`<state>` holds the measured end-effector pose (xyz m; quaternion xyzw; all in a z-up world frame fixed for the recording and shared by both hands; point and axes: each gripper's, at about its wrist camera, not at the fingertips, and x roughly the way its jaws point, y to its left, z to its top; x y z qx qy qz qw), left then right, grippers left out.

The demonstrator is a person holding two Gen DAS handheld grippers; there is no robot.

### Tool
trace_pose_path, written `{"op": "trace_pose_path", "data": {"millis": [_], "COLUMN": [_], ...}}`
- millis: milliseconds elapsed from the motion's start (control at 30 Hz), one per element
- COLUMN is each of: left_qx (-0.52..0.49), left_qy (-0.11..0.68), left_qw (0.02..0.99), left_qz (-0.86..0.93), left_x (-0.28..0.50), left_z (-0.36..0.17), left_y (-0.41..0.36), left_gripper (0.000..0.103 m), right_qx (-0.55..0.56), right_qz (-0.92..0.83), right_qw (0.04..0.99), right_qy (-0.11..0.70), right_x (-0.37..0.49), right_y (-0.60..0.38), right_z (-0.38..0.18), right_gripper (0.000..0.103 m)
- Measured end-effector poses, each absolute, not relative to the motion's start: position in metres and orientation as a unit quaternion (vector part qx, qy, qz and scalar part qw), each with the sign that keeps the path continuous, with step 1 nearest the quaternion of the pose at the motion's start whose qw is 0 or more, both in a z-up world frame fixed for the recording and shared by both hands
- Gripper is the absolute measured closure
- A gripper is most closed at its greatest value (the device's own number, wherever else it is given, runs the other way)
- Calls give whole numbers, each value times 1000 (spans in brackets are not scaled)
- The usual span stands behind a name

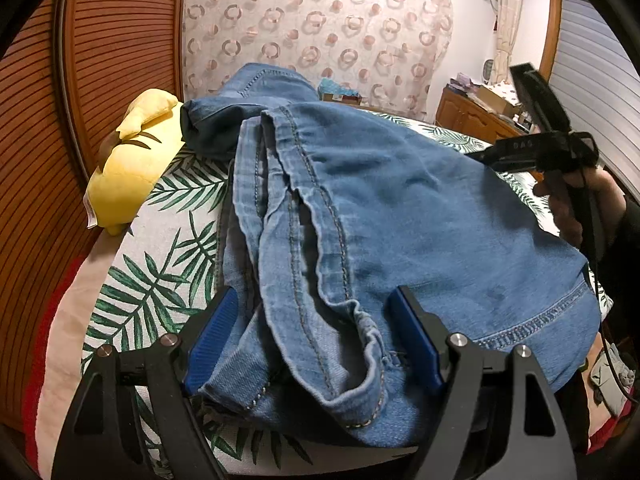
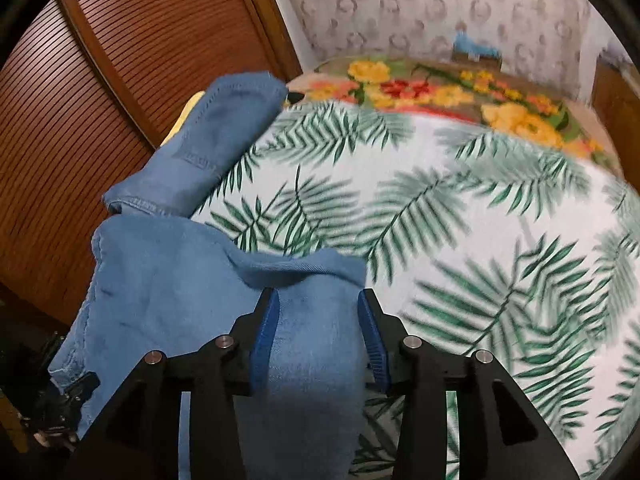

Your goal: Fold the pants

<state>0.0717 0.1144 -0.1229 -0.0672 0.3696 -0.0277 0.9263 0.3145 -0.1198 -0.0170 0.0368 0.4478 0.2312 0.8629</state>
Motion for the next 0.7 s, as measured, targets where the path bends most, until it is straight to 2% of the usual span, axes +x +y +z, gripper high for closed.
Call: {"op": "trace_pose_path", "data": {"millis": [233, 300, 333, 433, 533, 633, 700], "left_qx": [-67, -68, -68, -66, -66, -68, -69], "left_qy": [369, 369, 368, 368, 369, 368, 368], "left_qw": [926, 926, 927, 927, 927, 927, 927], "left_qz": [-29, -30, -31, -32, -33, -34, -34], "left_x": [72, 72, 72, 72, 73, 72, 72], "left_z": [-124, -125, -125, -127, -127, -127, -127], "left_y": [113, 113, 113, 113, 113, 113, 114], "left_gripper": [24, 24, 24, 24, 24, 24, 24], "right_qx": [82, 84, 83, 115, 117, 56, 43], "right_qz": [253, 261, 256, 240, 239, 220, 209], "right_qw": [848, 849, 858, 894, 911, 924, 922], "right_qy": [459, 452, 437, 361, 316, 308, 323], "right_x": [336, 336, 336, 324, 312, 303, 305], "right_y": [-108, -105, -106, -122, -131, -124, -123], "right_z": [-21, -17, -12, 15, 32, 36, 32], "right_gripper": [60, 77, 91, 99, 100, 99, 93]}}
